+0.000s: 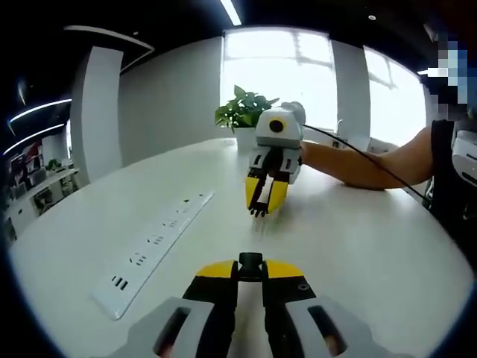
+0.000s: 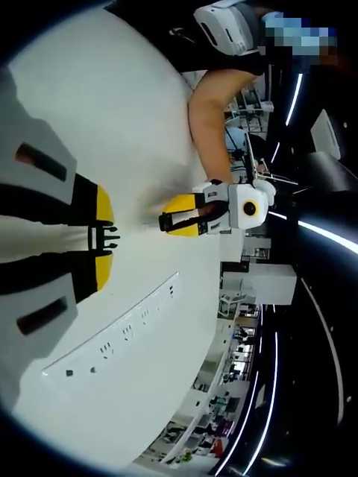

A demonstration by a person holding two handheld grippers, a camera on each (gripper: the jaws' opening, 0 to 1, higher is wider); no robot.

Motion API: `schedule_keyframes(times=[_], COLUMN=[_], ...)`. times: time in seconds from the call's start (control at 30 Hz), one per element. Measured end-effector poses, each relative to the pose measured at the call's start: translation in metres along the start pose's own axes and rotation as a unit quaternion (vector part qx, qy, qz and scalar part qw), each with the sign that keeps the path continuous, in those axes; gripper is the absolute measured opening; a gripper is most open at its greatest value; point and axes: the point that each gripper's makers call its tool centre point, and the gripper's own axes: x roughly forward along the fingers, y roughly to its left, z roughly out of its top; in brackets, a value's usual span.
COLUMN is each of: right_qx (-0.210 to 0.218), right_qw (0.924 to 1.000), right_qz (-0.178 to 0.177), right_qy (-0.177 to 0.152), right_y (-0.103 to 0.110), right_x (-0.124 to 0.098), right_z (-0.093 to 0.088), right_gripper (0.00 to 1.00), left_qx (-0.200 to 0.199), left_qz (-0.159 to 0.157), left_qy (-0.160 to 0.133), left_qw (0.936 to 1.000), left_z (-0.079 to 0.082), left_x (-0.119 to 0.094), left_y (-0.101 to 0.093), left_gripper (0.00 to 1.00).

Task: Snap the two parts of the plastic buckle together until the buckle closes and remains connected.

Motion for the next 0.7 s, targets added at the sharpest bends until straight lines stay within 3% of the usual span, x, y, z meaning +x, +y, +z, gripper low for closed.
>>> schedule_keyframes(times=[0.3, 0.5, 0.7], right_qx=[-0.002, 0.000, 0.002], right_qw=[1.0000, 1.0000, 0.9999], right_qz=[0.000, -0.006, -0.011], right_qy=[0.005, 0.001, -0.002], right_y=[0.0047, 0.0038, 0.0052], right_x=[0.0022, 0.0007, -0.0002], right_z=[0.0067, 0.0082, 0.0096], right_gripper=[0.11, 0.11, 0.11], left_qx=[0.003, -0.002, 0.000], left_qz=[-0.004, 0.001, -0.006], left_qy=[0.003, -0.009, 0.006], left_qw=[1.0000, 1.0000, 1.0000], left_z=[0.0022, 0.0077, 0.0011], left_x=[-0.0037, -0.0093, -0.0056], left_y=[-0.0047, -0.0021, -0.0084], left_gripper=[0.11, 0.11, 0.11])
